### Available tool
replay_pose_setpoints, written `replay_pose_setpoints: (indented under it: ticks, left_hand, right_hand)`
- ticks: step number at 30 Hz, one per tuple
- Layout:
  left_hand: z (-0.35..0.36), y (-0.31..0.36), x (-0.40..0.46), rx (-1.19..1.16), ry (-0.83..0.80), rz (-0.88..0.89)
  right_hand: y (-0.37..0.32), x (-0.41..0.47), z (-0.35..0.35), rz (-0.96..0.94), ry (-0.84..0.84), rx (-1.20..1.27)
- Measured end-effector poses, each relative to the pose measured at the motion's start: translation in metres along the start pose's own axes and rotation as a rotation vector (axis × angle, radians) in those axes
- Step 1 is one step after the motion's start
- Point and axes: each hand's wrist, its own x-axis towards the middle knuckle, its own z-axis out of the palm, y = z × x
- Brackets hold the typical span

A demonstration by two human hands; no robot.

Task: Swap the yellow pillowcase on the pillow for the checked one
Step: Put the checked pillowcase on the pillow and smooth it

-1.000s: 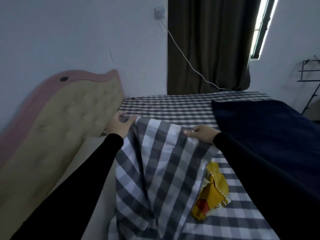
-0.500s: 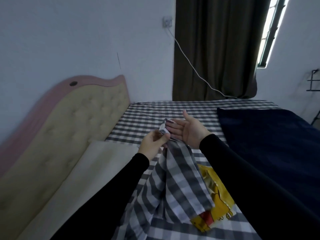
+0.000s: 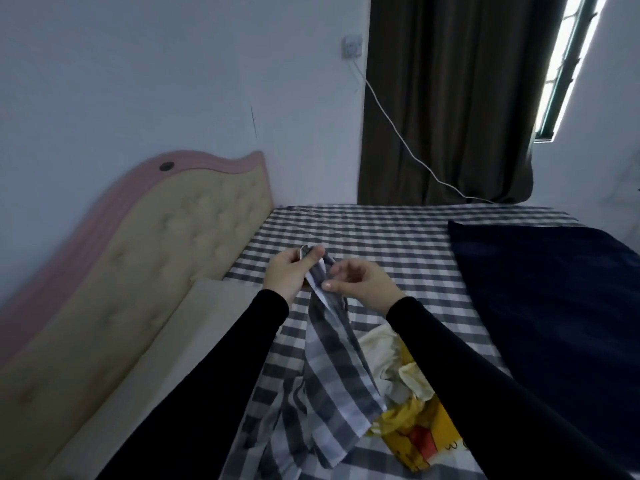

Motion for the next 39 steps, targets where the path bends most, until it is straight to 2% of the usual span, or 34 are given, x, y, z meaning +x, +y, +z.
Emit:
replay_pose_setpoints:
  ticks: [3, 7, 10, 12, 14, 16, 18, 20, 21, 24, 25, 29, 35, 39]
  left_hand:
    - [-0.004, 0.001, -0.002, 0.023, 0.045, 0.024]
    - [-0.019, -0.001, 0.001, 0.155, 0.142, 0.040]
    - [-0.029, -0.007, 0.005, 0.287, 0.215, 0.146]
    - [-0.028, -0.002, 0.006, 0.271, 0.112, 0.229]
    - [-0.021, 0.006, 0.008, 0.339, -0.107, 0.296]
    - [-0.011, 0.016, 0.011, 0.382, -0.297, 0.245]
    - [-0.004, 0.018, 0.017, 0.436, -0.332, 0.164]
    - [-0.001, 0.017, 0.022, 0.432, -0.310, 0.111]
    - [0.001, 0.018, 0.025, 0.403, -0.272, 0.102]
    - [0.002, 0.023, 0.032, 0.312, -0.077, 0.087]
    - [0.000, 0.021, 0.037, 0.325, -0.031, 0.088]
    - [-0.016, 0.004, 0.049, 0.435, 0.011, 0.087]
    - [-0.041, -0.030, 0.047, 0.779, -0.138, -0.098]
    - [-0.046, -0.063, 0.057, 0.824, -0.128, -0.193]
  right_hand:
    - [0.007, -0.001, 0.009, 0.008, -0.043, -0.131]
    - [0.009, 0.000, 0.010, 0.018, -0.019, -0.100]
    - [0.006, 0.003, 0.006, -0.009, 0.031, -0.078]
    - [0.000, 0.006, 0.002, -0.048, -0.012, -0.084]
    - [-0.008, 0.007, 0.000, -0.071, -0.075, -0.068]
    - [-0.016, 0.006, -0.002, -0.085, -0.056, -0.013]
    - [-0.018, 0.004, -0.007, -0.062, -0.011, 0.063]
    - [-0.008, -0.001, -0.018, 0.058, -0.082, 0.132]
    - [0.002, -0.006, -0.023, 0.160, -0.151, 0.075]
    - [0.035, -0.026, -0.035, 0.395, -0.293, -0.409]
    - [0.046, -0.032, -0.038, 0.427, -0.273, -0.485]
    - [0.088, -0.053, -0.060, 0.519, -0.129, -0.438]
    - [0.122, -0.058, -0.066, 0.512, 0.284, -0.256]
    - [0.132, -0.036, -0.067, 0.570, 0.351, -0.269]
